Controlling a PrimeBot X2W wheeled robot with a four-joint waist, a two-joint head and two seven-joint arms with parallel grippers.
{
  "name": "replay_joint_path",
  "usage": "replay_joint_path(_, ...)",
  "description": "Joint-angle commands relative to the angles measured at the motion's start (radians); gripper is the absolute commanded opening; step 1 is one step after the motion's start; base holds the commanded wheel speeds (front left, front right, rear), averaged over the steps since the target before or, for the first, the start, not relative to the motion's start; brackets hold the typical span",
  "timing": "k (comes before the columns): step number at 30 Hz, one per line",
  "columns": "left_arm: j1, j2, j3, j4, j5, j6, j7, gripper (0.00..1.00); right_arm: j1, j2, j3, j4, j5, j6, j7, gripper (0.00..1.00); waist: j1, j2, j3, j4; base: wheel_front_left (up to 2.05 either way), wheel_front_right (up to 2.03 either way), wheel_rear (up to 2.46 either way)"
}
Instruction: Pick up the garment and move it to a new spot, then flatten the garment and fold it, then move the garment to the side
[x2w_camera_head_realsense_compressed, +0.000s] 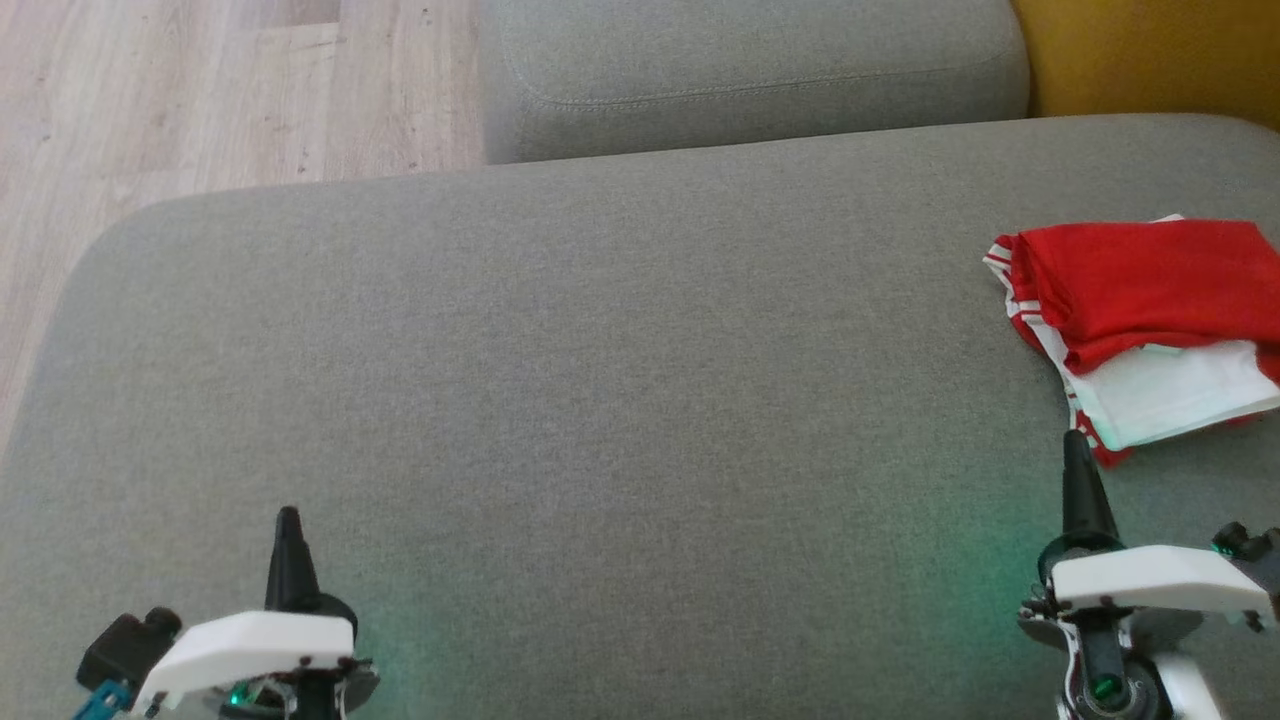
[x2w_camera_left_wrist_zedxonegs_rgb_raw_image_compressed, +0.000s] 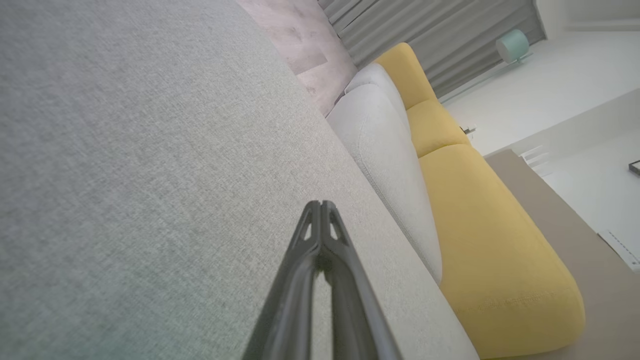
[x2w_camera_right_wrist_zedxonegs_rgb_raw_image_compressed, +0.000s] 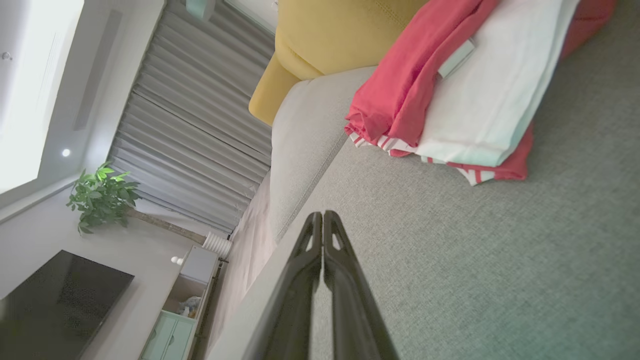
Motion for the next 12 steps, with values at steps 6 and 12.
replay_joint_path(6,-0.050,0.003,0.039,-0.040,-0.070,-0.013,0.023,0.00,-0.046,-0.019,-0.003,-0.044,0.082,0.000,0.022,0.00,0.0000,0.0000,0.000,0.004,0.00,0.00,0.00)
replay_joint_path(12,-0.053,0.003,0.054,-0.047,-0.139,-0.021,0.044,0.00,-0.047,-0.020,-0.013,-0.051,0.162,0.000,0.042,0.00,0.0000,0.0000,-0.001,0.010,0.00,0.00,0.00)
